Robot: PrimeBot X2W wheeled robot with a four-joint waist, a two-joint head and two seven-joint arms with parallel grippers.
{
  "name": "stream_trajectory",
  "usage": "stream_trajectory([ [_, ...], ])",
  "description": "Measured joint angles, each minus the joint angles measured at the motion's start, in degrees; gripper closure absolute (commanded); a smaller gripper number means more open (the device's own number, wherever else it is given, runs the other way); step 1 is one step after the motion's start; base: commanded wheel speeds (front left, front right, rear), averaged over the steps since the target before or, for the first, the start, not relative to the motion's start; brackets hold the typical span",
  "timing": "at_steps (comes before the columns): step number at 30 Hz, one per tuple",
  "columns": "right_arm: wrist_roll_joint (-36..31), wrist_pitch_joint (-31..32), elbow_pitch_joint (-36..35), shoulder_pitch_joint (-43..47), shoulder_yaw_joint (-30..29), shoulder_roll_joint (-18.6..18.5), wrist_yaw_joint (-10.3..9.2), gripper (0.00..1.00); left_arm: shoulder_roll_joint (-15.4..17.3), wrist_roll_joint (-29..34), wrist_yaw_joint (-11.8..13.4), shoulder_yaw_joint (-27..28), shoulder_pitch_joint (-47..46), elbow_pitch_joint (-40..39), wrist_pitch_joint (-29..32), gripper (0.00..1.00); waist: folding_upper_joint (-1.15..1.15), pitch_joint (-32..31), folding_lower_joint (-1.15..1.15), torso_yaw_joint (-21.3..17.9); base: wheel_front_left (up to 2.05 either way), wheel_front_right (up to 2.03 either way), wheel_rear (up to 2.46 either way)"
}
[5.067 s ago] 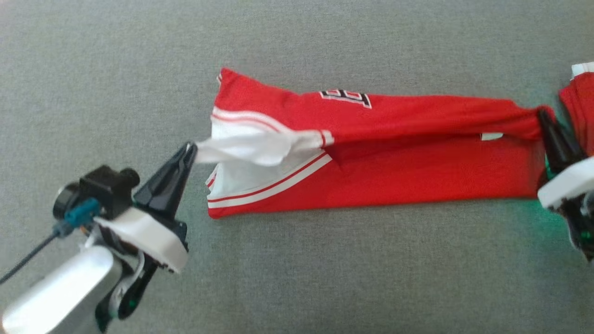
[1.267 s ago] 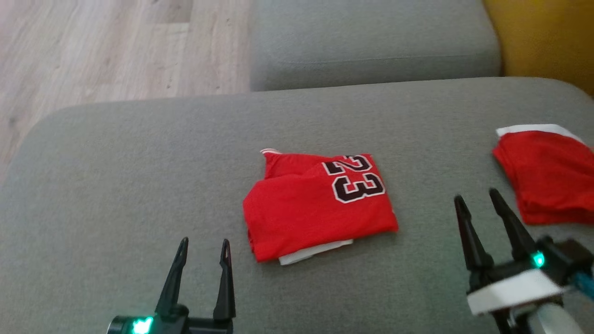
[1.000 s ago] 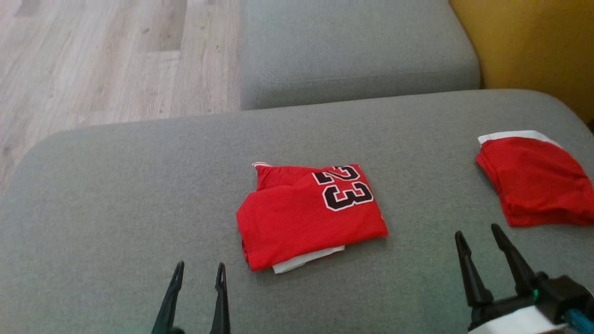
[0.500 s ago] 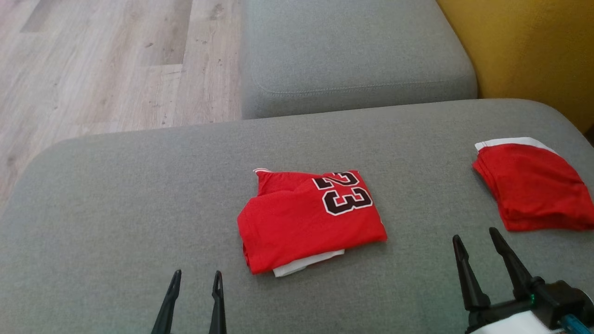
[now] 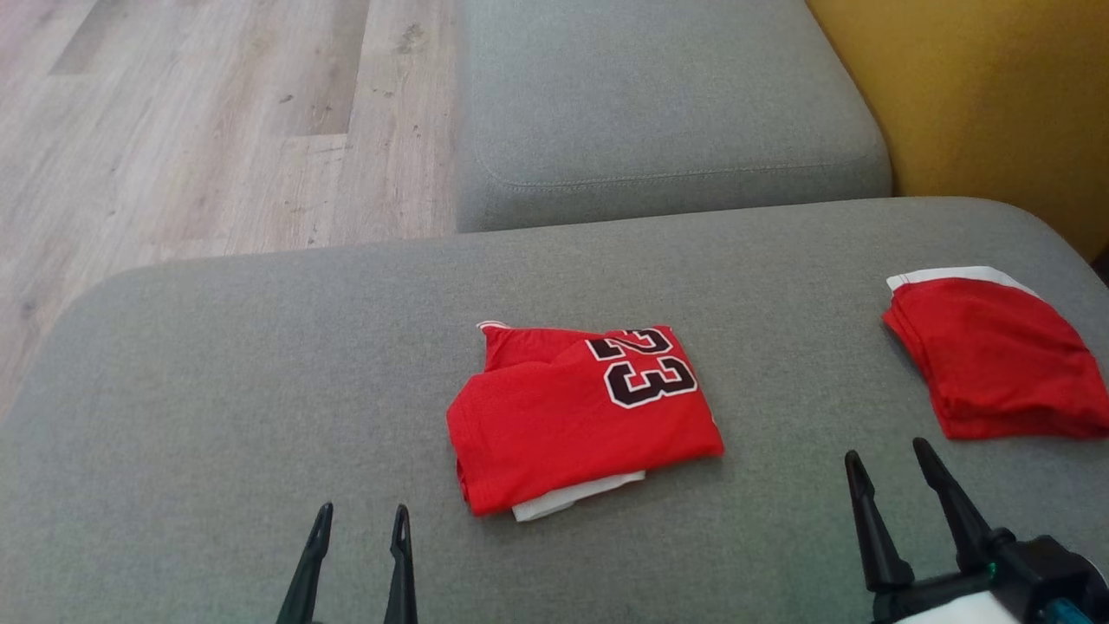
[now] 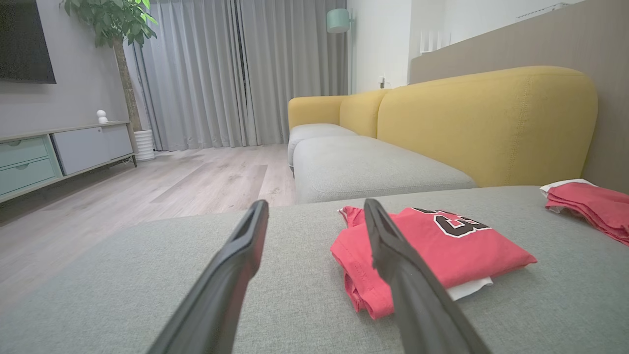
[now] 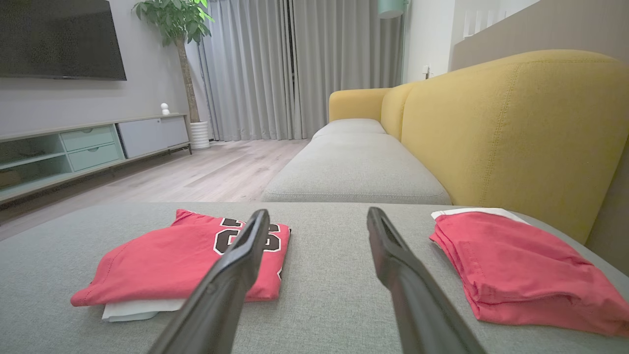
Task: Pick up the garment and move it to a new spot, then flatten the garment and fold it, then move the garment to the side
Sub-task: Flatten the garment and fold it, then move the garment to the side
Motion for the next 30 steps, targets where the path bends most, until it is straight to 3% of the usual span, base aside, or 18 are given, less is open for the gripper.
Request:
stream_trajectory([
  [14, -0.5, 0.0, 1.3, 0.0, 1.5, -0.1, -0.01, 0.00, -0.4, 0.2, -1.0, 1.1, 0.0, 0.9, 0.0, 0.00, 0.00, -0.3, 0.00, 0.4, 0.00, 0.00, 0.00],
  [21, 3.7, 0.0, 12.0, -3.6, 8.7, -1.4, -0.01, 0.00, -0.7, 0.2, -1.5, 0.9, 0.0, 1.2, 0.0, 0.00, 0.00, 1.2, 0.00, 1.1, 0.00, 0.00, 0.00],
  [30, 14.4, 9.1, 28.7, -24.8, 15.8, -2.5, -0.01, 0.00, -1.0, 0.2, -2.0, -1.1, -0.6, 1.5, 0.0, 0.00, 0.00, 5.8, 0.01, 3.5, 0.00, 0.00, 0.00],
])
